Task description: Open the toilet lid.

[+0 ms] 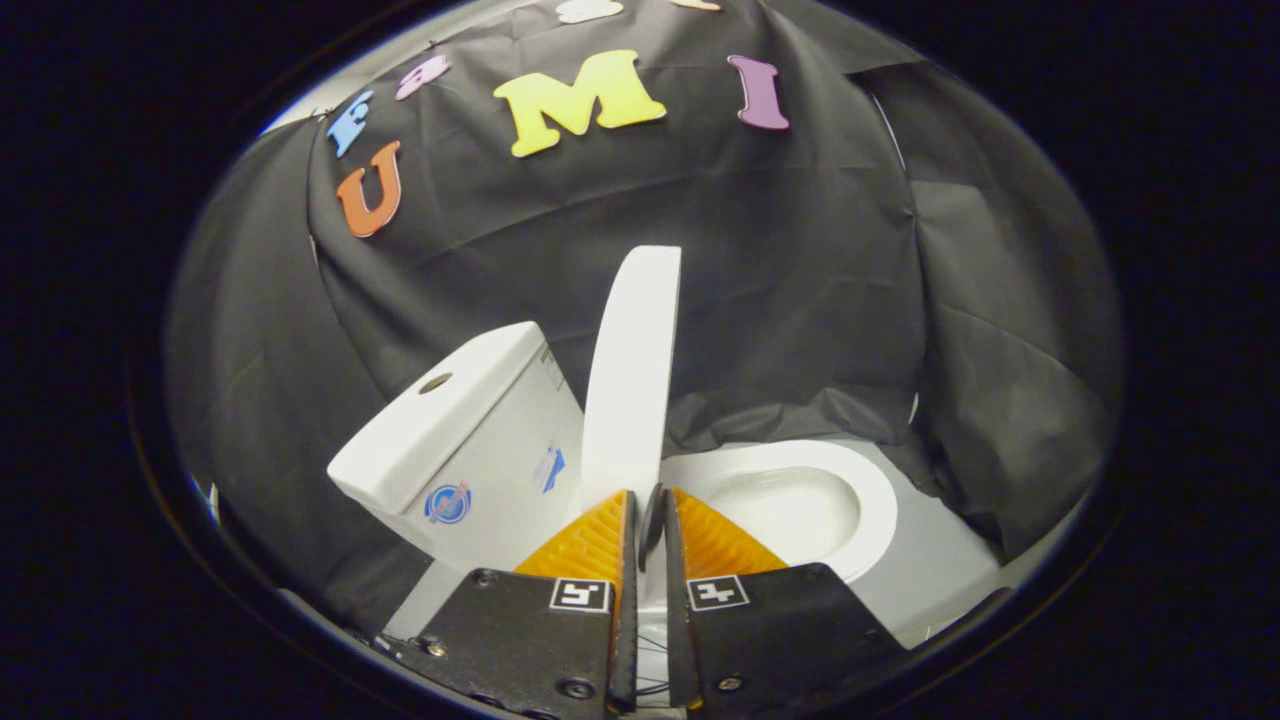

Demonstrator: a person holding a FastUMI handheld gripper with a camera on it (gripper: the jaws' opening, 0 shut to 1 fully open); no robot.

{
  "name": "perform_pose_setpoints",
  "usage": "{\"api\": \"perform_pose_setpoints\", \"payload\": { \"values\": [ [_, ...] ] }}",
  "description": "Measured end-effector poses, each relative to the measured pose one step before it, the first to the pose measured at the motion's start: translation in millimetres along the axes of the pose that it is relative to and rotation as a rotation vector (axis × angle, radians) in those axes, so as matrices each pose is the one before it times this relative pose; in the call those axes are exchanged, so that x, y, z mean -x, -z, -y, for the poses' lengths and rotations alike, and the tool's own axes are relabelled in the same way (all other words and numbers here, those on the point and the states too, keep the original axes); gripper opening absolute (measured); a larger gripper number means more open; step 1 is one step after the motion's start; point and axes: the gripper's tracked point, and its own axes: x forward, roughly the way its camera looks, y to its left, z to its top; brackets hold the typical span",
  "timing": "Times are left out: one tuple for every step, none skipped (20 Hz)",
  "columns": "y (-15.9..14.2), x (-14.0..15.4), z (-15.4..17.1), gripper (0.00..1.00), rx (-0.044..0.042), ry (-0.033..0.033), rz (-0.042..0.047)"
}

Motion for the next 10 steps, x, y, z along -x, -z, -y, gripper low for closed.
{"api": "perform_pose_setpoints", "payload": {
  "values": [
    [-0.39,-0.19,-5.01,0.15,0.00916,-0.00462,0.00132],
    [1.00,-1.09,-4.90,0.15,0.01692,-0.00205,0.00279],
    [0.14,-0.32,-5.90,0.15,0.01286,-0.00171,0.00189],
    [0.60,-1.33,-4.12,0.15,0.00694,-0.00346,0.00098],
    [-0.20,-0.17,-4.72,0.16,-0.00163,-0.00315,-0.00021],
    [-0.59,-0.38,-2.81,0.16,-0.00106,-0.00389,-0.00031],
    [-0.30,-0.44,-3.77,0.16,-0.00195,-0.00352,-0.00076],
    [0.54,-0.20,-3.98,0.17,0.00571,-0.00339,-0.00191],
    [0.52,-0.14,-3.97,0.17,0.00817,-0.00240,-0.00068],
    [0.80,-0.77,-4.80,0.17,0.01285,-0.00181,-0.00006]
  ]
}}
